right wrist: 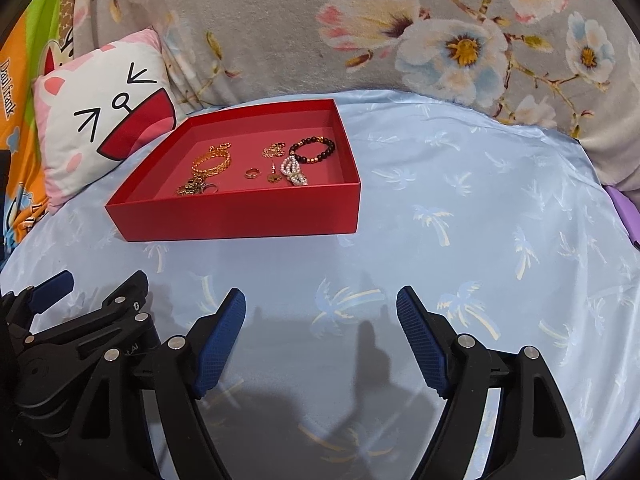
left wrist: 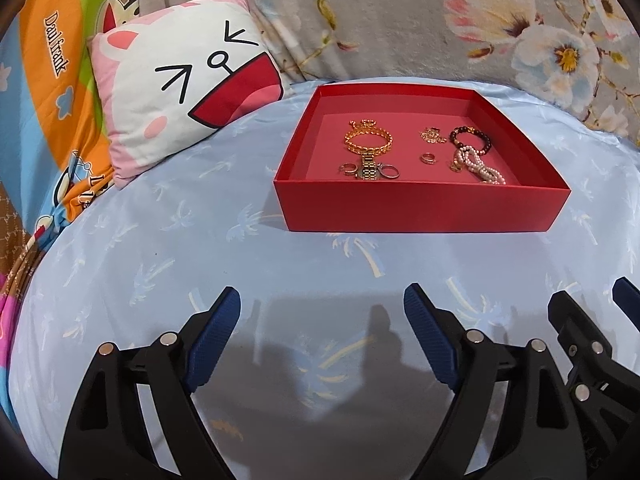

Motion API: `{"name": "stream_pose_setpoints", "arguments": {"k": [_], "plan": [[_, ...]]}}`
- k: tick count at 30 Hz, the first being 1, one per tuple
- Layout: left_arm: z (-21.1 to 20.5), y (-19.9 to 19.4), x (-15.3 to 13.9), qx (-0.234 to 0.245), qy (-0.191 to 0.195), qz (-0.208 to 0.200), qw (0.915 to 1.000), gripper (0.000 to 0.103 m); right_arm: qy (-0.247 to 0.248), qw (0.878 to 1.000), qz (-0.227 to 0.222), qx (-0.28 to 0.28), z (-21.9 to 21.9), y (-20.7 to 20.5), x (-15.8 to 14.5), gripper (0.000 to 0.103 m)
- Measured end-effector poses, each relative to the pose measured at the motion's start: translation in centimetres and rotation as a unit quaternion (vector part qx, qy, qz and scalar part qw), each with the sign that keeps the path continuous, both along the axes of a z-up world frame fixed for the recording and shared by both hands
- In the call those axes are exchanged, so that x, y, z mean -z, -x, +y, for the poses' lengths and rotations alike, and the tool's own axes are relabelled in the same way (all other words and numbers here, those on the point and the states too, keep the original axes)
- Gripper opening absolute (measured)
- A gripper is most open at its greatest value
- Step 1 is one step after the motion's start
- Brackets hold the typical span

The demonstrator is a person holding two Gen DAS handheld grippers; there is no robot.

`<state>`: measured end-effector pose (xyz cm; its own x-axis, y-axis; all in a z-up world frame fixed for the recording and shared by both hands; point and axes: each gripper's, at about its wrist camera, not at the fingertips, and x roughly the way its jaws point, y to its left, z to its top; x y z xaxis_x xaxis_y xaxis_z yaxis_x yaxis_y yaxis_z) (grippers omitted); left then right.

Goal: Organize jewelry

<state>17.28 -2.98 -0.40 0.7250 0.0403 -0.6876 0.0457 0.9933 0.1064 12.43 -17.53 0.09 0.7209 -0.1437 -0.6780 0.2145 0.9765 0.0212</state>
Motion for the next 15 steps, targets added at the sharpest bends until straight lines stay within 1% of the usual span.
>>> {"name": "stream_pose_setpoints", "arguments": {"k": [15], "plan": [[0.04,0.11,-0.17,0.0,0.0,-0.005,1.0,0.081,-0.001,1.0,-0.008,-0.002,0.01,0.25,-0.11,0.076]]}}
